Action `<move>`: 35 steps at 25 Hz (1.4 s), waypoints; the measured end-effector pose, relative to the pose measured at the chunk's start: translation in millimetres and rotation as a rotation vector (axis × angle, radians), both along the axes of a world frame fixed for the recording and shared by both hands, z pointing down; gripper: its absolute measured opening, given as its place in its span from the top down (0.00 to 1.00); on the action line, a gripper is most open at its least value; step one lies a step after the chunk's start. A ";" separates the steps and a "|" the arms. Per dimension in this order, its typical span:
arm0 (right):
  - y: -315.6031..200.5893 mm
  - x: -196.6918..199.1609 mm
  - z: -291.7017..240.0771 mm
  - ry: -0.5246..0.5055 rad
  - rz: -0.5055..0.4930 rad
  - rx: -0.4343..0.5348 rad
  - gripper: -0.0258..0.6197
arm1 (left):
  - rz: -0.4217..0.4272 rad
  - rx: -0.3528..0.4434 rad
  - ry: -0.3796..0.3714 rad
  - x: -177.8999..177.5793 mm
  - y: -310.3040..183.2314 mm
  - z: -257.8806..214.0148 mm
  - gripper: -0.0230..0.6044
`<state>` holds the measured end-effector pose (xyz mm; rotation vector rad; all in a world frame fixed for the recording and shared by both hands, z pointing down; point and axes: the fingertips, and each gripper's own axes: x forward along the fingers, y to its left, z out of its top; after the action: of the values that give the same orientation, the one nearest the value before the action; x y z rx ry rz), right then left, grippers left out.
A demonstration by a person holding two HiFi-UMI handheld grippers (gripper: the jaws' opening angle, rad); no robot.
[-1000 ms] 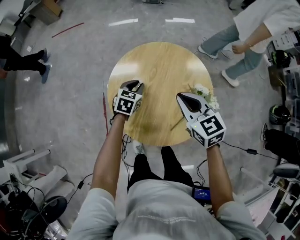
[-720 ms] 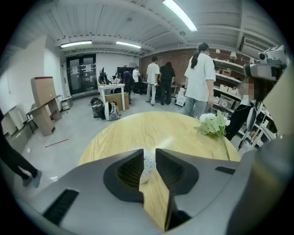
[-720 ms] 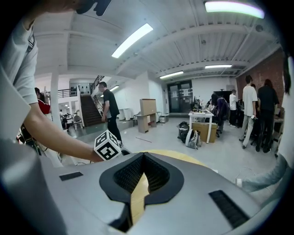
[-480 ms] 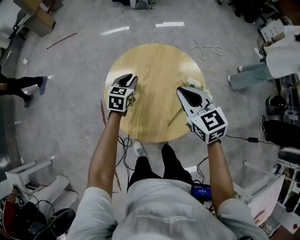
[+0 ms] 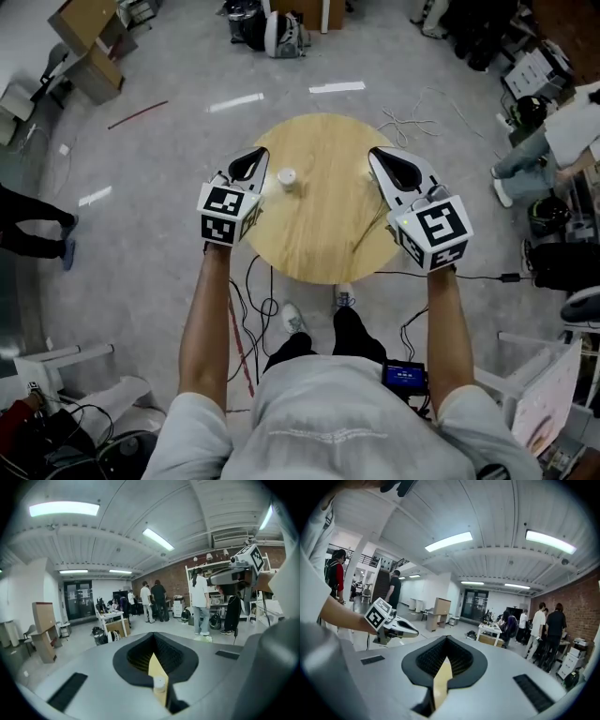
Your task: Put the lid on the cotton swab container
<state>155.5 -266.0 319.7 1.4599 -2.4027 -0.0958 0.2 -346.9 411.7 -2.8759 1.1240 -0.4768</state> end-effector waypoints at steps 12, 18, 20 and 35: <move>61.6 -60.6 -63.4 0.106 -0.059 0.142 0.92 | -0.001 0.294 -0.052 -73.4 93.8 -117.2 0.94; 80.3 -83.9 -80.9 0.125 -0.066 0.188 0.92 | 0.004 0.359 -0.067 -95.8 128.0 -136.6 0.94; 83.5 -91.7 -82.6 0.140 -0.063 0.197 0.92 | 0.009 0.378 -0.068 -102.6 135.0 -142.3 0.94; 90.9 -117.6 -86.5 0.167 -0.096 0.206 0.92 | 0.035 0.497 -0.077 -101.6 160.0 -183.2 0.94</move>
<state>37.9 -175.0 233.1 1.3591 -2.3813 -0.4823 -101.4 -186.8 228.6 -2.4208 1.0055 -0.2567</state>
